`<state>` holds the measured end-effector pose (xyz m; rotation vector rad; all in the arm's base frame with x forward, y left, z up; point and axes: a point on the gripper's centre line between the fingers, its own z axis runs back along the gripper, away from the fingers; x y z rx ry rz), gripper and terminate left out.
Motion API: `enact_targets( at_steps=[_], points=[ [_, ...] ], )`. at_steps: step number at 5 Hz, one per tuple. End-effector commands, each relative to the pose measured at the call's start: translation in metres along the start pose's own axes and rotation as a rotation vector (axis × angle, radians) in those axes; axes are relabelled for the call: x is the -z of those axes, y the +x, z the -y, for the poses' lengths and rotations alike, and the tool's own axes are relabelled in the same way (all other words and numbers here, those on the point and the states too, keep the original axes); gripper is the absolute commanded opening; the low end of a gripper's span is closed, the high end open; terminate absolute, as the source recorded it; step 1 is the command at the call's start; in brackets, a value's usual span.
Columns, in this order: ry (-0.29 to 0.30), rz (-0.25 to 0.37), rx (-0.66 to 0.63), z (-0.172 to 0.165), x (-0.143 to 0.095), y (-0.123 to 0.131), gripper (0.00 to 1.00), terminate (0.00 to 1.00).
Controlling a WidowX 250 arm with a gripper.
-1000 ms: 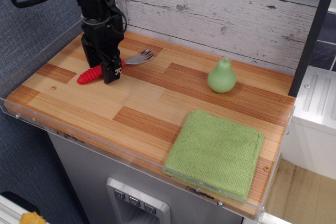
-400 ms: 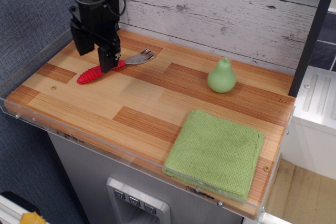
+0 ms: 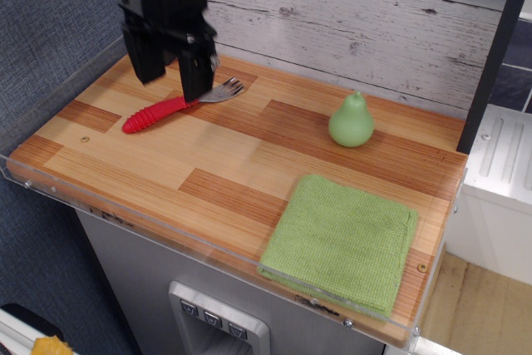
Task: Change the fork so that it points to the wall.
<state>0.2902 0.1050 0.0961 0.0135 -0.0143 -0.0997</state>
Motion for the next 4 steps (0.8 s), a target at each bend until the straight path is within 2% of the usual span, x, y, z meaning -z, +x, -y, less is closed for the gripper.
enact_targets(
  at_steps=[1, 2, 3, 4],
  points=[
    [0.062, 0.025, -0.109, 0.014, -0.029, -0.026, 1.00, 0.00],
    [0.066, 0.079, -0.157, 0.019, -0.048, -0.062, 1.00, 0.00],
    [0.037, 0.174, -0.100, 0.035, -0.065, -0.088, 1.00, 0.00],
    [0.037, 0.174, -0.100, 0.035, -0.065, -0.088, 1.00, 0.00]
  ],
)
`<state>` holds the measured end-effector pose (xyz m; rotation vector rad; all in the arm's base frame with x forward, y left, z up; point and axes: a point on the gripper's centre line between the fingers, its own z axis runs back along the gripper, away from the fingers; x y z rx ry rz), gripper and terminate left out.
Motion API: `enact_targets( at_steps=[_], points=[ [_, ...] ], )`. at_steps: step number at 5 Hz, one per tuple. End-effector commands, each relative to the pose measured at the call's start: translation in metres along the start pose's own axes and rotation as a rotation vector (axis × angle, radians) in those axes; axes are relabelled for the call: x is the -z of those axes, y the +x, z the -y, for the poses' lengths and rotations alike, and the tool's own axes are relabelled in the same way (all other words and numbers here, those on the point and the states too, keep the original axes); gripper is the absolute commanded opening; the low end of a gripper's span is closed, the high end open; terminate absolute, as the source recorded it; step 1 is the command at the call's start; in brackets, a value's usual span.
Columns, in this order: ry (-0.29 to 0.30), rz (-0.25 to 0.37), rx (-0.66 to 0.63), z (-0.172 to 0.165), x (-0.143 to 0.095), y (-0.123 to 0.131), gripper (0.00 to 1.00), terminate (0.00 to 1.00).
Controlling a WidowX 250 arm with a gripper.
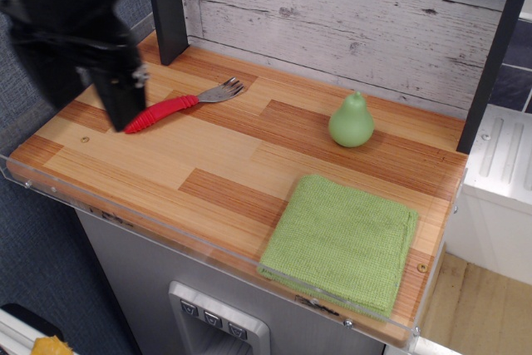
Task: Change the fork so that it points to the wall.
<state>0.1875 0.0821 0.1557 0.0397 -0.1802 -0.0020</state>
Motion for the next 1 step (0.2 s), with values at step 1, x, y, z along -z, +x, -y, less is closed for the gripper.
enact_targets(
  at_steps=[1],
  points=[
    [0.001, 0.010, -0.001, 0.0037, -0.0016, 0.0113, 1.00, 1.00]
  ],
)
